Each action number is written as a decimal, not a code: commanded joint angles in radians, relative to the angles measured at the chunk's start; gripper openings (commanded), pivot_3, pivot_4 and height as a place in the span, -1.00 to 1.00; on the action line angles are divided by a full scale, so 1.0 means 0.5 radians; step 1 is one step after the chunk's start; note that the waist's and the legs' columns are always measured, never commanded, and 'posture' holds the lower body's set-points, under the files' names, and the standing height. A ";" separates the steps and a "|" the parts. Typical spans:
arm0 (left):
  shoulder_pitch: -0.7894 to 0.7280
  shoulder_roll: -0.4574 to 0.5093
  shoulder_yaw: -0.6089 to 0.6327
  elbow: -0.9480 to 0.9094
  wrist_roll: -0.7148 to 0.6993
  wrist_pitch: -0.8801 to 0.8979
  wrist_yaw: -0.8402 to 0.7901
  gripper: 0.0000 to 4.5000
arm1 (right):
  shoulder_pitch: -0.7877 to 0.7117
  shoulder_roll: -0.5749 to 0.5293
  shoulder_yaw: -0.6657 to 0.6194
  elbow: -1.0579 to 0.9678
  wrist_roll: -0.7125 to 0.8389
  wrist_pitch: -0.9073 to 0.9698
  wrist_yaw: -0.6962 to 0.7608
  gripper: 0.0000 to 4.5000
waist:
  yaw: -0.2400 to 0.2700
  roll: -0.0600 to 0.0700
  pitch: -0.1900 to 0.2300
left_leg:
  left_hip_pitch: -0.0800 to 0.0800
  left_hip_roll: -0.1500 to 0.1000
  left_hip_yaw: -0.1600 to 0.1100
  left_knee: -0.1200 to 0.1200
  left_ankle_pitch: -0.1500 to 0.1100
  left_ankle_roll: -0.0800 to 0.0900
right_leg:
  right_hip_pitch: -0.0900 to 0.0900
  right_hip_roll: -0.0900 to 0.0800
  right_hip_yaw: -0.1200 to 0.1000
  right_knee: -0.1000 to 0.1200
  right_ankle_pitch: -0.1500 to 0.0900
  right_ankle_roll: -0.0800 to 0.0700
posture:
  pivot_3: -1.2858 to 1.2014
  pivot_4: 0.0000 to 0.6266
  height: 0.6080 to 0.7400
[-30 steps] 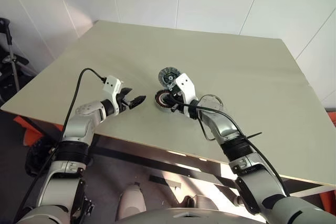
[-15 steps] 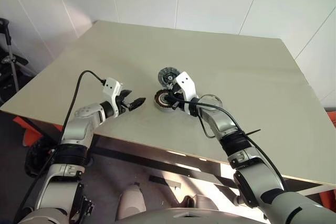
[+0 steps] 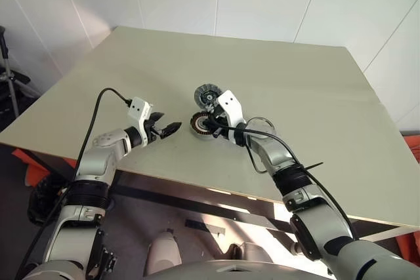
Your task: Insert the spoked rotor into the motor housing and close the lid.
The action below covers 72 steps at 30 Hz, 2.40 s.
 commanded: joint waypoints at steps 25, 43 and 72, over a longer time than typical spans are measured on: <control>-0.008 0.027 0.038 -0.078 -0.005 -0.024 0.010 0.99 | -0.066 0.059 -0.029 0.034 -0.047 -0.059 0.014 -0.74 | 0.000 0.000 0.000 | 0.000 0.000 0.000 0.000 0.000 0.000 | 0.000 0.000 0.000 0.000 0.000 0.000 | 0.03 -1.00 1.00; 0.008 0.034 0.039 -0.092 -0.005 -0.019 0.013 0.99 | -0.064 0.056 -0.050 0.083 -0.064 -0.081 0.016 -0.74 | 0.000 0.000 0.000 | 0.001 0.000 0.000 0.001 0.000 0.000 | 0.001 0.000 0.000 0.002 0.000 0.000 | 0.03 -1.00 1.00; 0.010 0.046 0.037 -0.091 -0.010 -0.027 0.026 0.99 | -0.019 0.065 -0.068 -0.089 -0.024 -0.049 0.068 0.10 | 0.000 0.000 0.000 | 0.001 0.000 0.000 0.000 0.000 0.000 | 0.000 0.000 0.000 0.002 0.000 0.000 | 0.03 -1.00 1.00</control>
